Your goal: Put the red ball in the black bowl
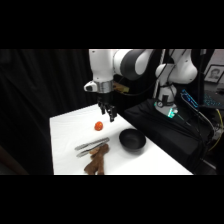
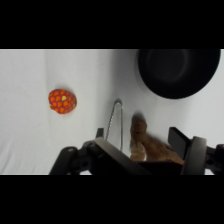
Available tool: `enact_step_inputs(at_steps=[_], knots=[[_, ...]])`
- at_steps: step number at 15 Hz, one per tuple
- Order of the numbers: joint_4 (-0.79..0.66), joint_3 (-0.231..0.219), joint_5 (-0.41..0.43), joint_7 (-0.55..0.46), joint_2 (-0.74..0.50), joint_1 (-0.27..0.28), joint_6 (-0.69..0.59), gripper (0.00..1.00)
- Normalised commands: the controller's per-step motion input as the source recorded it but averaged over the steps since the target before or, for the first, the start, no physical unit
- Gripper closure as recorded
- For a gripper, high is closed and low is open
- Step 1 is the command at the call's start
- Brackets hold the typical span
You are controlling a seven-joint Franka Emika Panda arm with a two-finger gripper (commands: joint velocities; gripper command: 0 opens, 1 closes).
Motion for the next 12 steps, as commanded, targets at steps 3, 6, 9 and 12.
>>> enact_step_inputs(at_steps=[3,6,9,12], knots=[[-0.02,0.009,0.074,-0.08,-0.03,-0.037,0.04,0.00],[-0.05,-0.035,0.081,-0.17,-0.08,-0.085,0.10,0.00],[-0.04,-0.080,0.086,-0.24,-0.09,-0.128,0.12,0.00],[0.00,-0.091,0.112,-0.28,-0.05,-0.139,0.15,0.00]])
